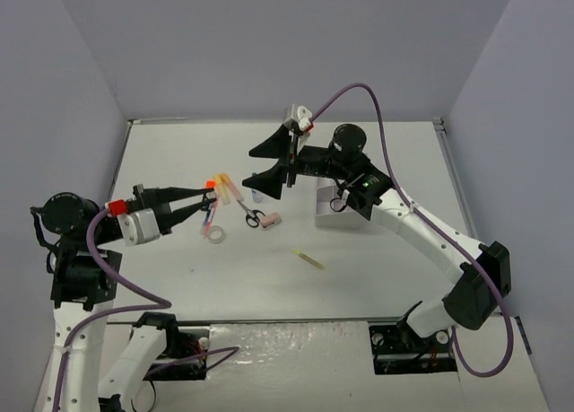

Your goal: Sort the stationery into containers

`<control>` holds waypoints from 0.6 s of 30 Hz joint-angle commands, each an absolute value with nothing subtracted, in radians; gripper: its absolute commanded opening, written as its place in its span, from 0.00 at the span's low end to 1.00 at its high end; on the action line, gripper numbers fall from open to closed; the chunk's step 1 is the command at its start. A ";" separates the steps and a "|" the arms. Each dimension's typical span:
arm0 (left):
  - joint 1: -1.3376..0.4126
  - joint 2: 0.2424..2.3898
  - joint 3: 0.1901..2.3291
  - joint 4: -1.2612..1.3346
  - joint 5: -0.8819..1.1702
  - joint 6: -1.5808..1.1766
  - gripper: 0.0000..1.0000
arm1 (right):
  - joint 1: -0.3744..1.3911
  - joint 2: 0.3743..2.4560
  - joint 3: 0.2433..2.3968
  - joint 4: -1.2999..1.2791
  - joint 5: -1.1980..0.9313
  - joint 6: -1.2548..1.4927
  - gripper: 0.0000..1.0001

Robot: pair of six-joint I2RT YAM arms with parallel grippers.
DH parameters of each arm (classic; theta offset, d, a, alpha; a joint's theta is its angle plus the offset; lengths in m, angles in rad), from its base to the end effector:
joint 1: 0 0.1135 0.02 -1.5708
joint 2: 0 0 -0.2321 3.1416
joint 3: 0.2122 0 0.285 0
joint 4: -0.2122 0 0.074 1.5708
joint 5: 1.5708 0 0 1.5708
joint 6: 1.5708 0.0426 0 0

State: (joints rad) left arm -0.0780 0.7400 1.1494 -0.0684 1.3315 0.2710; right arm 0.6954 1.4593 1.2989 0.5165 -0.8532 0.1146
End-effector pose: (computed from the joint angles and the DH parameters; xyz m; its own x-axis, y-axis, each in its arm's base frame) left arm 0.1558 -0.0537 0.4641 0.5705 0.0190 -0.8210 0.8080 0.1659 0.5653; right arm 0.2669 0.2645 0.3945 0.1557 0.2279 -0.9611 -0.9878 0.0266 -0.1537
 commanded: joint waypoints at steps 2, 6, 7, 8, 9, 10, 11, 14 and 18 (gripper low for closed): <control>-0.079 0.783 1.144 -0.053 1.212 0.244 0.00 | 0.727 1.445 1.295 0.619 -0.851 0.144 0.73; -0.078 0.828 1.104 0.178 1.015 -0.238 0.00 | 0.770 1.481 1.295 0.742 -0.827 0.224 0.73; -0.079 0.835 1.095 0.214 0.981 -0.323 0.00 | 0.780 1.491 1.297 0.787 -0.824 0.256 0.73; -0.081 0.840 1.097 0.229 0.944 -0.391 0.00 | 0.786 1.501 1.298 0.843 -0.819 0.295 0.73; -0.085 0.841 1.103 0.219 0.920 -0.405 0.00 | 0.793 1.507 1.296 0.885 -0.811 0.321 0.73; -0.091 0.842 1.107 0.210 0.902 -0.413 0.00 | 0.800 1.514 1.296 0.925 -0.805 0.344 0.72; -0.095 0.841 1.111 0.204 0.894 -0.413 0.00 | 0.807 1.524 1.298 0.959 -0.797 0.363 0.72; -0.098 0.835 1.111 0.198 0.889 -0.417 0.00 | 0.836 1.568 1.329 1.012 -0.775 0.386 0.68; -0.097 0.830 1.116 0.196 0.891 -0.427 0.00 | 0.845 1.603 1.359 0.985 -0.769 0.384 0.62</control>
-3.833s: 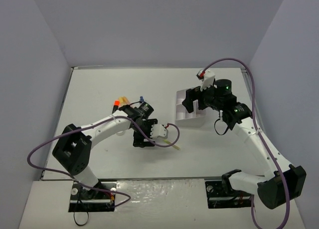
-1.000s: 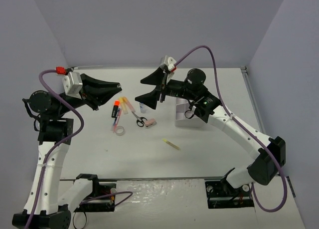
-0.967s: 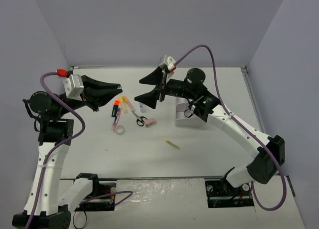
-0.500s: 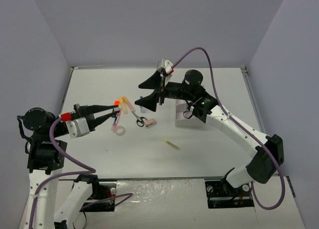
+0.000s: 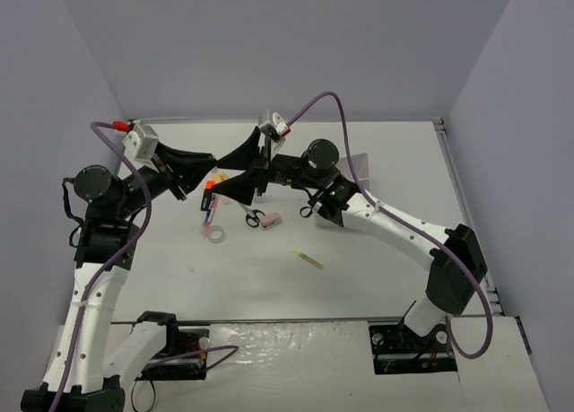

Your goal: Sort the stationery into containers

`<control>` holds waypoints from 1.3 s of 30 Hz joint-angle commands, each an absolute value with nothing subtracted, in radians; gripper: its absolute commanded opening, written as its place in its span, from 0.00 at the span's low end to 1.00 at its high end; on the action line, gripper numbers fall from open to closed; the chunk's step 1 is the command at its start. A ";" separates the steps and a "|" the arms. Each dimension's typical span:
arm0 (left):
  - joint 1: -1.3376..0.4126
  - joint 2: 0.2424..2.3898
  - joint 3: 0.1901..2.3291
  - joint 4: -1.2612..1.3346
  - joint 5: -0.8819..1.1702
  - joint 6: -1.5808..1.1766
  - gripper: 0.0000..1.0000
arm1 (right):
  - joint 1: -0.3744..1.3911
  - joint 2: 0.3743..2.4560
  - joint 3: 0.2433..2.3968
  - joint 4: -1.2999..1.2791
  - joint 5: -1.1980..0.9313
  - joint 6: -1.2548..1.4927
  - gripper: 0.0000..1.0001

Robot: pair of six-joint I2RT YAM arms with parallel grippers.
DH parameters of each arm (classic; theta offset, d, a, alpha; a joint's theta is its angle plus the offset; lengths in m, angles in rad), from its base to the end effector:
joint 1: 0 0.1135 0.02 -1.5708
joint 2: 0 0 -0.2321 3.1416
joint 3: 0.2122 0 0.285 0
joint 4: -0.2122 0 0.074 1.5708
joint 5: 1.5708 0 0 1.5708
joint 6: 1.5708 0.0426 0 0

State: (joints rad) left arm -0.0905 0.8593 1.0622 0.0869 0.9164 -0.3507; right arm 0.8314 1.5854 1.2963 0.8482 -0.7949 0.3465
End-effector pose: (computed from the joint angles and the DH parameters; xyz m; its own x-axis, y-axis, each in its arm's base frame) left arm 0.2210 -0.0540 0.4328 -0.0118 -0.2089 -0.9779 0.8606 0.4959 -0.1163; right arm 0.2441 0.3128 0.3788 0.0220 0.3771 -0.9259 -0.9916 -0.1097 -0.0682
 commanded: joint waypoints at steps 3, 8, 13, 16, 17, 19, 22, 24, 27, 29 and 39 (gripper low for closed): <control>-0.098 0.819 1.111 0.199 0.903 -0.431 0.00 | 0.845 1.603 1.358 0.973 -0.752 0.375 0.57; -0.098 0.808 1.094 0.192 0.910 -0.433 0.00 | 0.844 1.603 1.366 0.955 -0.759 0.360 0.44; -0.098 0.807 1.095 0.183 0.913 -0.440 0.00 | 0.845 1.603 1.382 0.925 -0.778 0.344 0.44; -0.098 0.809 1.091 0.181 0.911 -0.446 0.00 | 0.845 1.604 1.387 0.927 -0.796 0.353 0.47; -0.098 0.810 1.090 0.179 0.910 -0.446 0.00 | 0.845 1.603 1.387 0.930 -0.796 0.353 0.47; -0.098 0.810 1.089 0.176 0.914 -0.443 0.00 | 0.845 1.605 1.391 0.930 -0.798 0.354 0.45; -0.097 0.810 1.088 0.176 0.934 -0.443 0.00 | 0.845 1.605 1.391 0.929 -0.799 0.355 0.42; -0.097 0.808 1.084 0.176 0.937 -0.440 0.00 | 0.845 1.607 1.391 0.931 -0.798 0.360 0.41; -0.098 0.808 1.081 0.167 0.939 -0.437 0.00 | 0.845 1.612 1.391 0.948 -0.799 0.379 0.33; -0.098 0.808 1.083 0.167 0.942 -0.438 0.00 | 0.845 1.614 1.390 0.950 -0.796 0.381 0.33; -0.097 0.810 1.078 0.149 0.946 -0.431 0.00 | 0.845 1.612 1.390 0.954 -0.798 0.388 0.10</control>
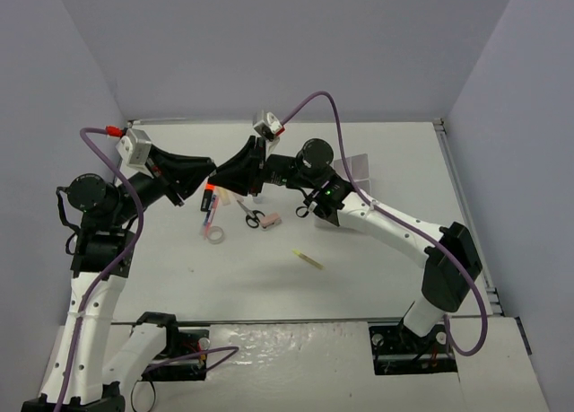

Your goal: Sort the stationery into containers

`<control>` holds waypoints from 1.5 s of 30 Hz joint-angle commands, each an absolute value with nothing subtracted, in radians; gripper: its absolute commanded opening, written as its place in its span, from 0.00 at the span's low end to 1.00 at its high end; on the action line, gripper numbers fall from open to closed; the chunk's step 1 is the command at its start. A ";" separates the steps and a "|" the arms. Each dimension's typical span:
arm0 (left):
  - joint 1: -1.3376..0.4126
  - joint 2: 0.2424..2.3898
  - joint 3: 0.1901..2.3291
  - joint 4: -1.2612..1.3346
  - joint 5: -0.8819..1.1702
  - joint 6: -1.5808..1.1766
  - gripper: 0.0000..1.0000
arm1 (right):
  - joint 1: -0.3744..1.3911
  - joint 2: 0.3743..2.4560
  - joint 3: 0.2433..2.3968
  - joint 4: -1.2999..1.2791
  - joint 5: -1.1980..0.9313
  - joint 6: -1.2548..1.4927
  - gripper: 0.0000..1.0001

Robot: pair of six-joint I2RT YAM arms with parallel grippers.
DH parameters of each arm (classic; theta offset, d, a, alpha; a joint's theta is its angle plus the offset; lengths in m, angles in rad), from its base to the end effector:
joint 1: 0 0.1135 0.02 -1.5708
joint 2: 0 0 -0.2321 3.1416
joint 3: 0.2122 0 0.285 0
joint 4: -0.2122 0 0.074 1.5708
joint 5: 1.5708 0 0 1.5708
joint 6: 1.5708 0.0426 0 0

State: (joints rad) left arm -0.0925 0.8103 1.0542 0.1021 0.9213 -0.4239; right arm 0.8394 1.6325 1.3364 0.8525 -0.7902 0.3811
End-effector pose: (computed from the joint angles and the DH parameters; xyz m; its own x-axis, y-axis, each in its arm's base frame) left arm 0.2057 -0.0532 0.4410 -0.0220 -0.2478 -0.9686 0.8698 0.4729 -0.1408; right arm 0.2491 0.3228 0.3762 -0.0172 0.3727 -0.9278 -0.9914 -0.1267 -0.0325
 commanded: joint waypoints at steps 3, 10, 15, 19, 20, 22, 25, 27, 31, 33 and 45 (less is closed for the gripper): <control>-0.098 0.810 1.077 0.130 0.948 -0.424 0.00 | 0.845 1.611 1.384 0.969 -0.798 0.396 0.01; -0.098 0.823 1.081 0.101 0.971 -0.444 0.02 | 0.845 1.600 1.367 0.986 -0.792 0.397 0.00; -0.098 0.818 1.068 0.117 0.999 -0.453 0.56 | 0.845 1.590 1.351 1.009 -0.767 0.398 0.00; -0.090 0.805 1.072 0.105 0.978 -0.476 0.60 | 0.843 1.578 1.342 1.011 -0.761 0.386 0.00; -0.086 0.804 1.081 0.090 0.957 -0.486 0.57 | 0.842 1.575 1.339 1.011 -0.759 0.383 0.00; -0.076 0.804 1.090 0.092 0.928 -0.508 0.44 | 0.841 1.568 1.332 1.010 -0.759 0.376 0.00; -0.075 0.801 1.077 0.174 0.945 -0.593 0.31 | 0.842 1.568 1.327 1.008 -0.768 0.373 0.00; -0.076 0.801 1.063 0.246 0.965 -0.658 0.26 | 0.841 1.564 1.322 1.004 -0.769 0.370 0.00; -0.077 0.798 1.059 0.258 0.983 -0.669 0.21 | 0.841 1.557 1.312 1.005 -0.769 0.366 0.00; -0.076 0.799 1.057 0.257 0.981 -0.678 0.20 | 0.842 1.556 1.312 1.014 -0.773 0.370 0.00; -0.077 0.839 1.123 0.333 0.947 -0.740 0.29 | 0.844 1.549 1.302 1.044 -0.786 0.398 0.00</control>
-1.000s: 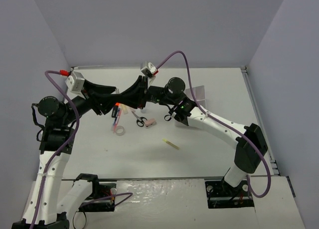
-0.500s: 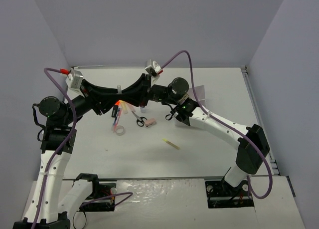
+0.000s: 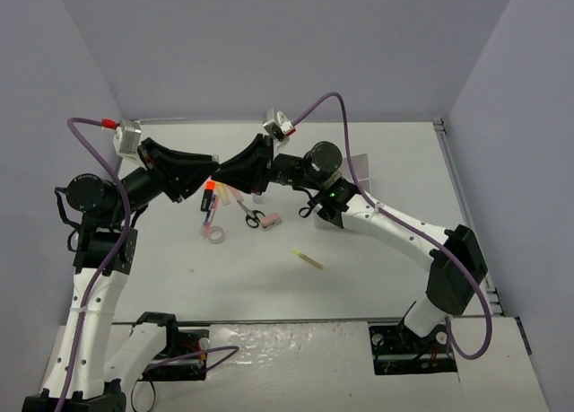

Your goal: Sort the stationery into containers

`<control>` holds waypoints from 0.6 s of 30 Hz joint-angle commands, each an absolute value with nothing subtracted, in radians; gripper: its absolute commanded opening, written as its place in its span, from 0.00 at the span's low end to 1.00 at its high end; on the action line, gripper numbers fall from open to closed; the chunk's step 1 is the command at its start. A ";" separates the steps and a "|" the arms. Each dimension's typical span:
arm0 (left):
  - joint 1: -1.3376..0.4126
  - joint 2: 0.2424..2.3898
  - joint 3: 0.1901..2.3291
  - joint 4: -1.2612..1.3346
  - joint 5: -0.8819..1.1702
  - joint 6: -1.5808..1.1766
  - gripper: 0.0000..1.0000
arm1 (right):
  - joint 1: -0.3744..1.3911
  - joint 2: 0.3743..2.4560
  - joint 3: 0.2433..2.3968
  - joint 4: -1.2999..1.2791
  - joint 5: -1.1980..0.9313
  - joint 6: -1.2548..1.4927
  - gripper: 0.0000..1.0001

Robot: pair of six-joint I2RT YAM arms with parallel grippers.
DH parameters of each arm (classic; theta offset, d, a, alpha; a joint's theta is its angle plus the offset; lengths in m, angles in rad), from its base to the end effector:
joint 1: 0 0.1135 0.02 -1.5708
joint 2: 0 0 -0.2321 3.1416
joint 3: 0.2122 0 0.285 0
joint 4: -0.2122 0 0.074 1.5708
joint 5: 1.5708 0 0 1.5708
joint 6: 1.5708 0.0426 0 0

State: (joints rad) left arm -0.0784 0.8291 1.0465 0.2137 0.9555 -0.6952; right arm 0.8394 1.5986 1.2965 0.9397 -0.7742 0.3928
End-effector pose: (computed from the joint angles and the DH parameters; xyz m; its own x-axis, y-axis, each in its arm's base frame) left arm 0.2085 -0.0513 0.4445 -0.1828 -0.3565 -0.9162 0.8695 0.3763 -0.3199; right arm 0.2411 0.3133 0.3821 0.0200 0.4320 -0.9016 -0.9904 -0.1147 -0.0769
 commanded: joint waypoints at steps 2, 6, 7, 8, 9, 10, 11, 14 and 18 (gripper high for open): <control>-0.077 0.845 1.134 0.340 0.954 -0.739 0.31 | 0.844 1.549 1.301 1.049 -0.784 0.403 0.00; -0.078 0.851 1.120 0.316 0.997 -0.732 0.31 | 0.844 1.543 1.295 1.063 -0.780 0.411 0.00; -0.078 0.847 1.112 0.309 1.004 -0.731 0.31 | 0.844 1.540 1.295 1.065 -0.778 0.411 0.00; -0.078 0.840 1.103 0.306 1.008 -0.732 0.31 | 0.844 1.538 1.295 1.065 -0.777 0.411 0.00; -0.077 0.834 1.094 0.303 1.013 -0.732 0.31 | 0.844 1.535 1.295 1.066 -0.775 0.411 0.00; -0.077 0.829 1.086 0.301 1.017 -0.733 0.31 | 0.844 1.533 1.295 1.066 -0.773 0.411 0.00; -0.078 0.828 1.081 0.301 1.017 -0.733 0.31 | 0.844 1.532 1.294 1.066 -0.771 0.411 0.00; -0.078 0.815 1.067 0.301 1.023 -0.730 0.31 | 0.844 1.525 1.293 1.066 -0.759 0.408 0.00; -0.077 0.812 1.055 0.285 1.026 -0.712 0.31 | 0.844 1.526 1.302 1.069 -0.765 0.413 0.00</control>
State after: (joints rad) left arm -0.0784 0.8222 1.0439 0.2449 0.9962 -0.7143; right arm 0.8394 1.5888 1.2827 0.9546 -0.7729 0.4009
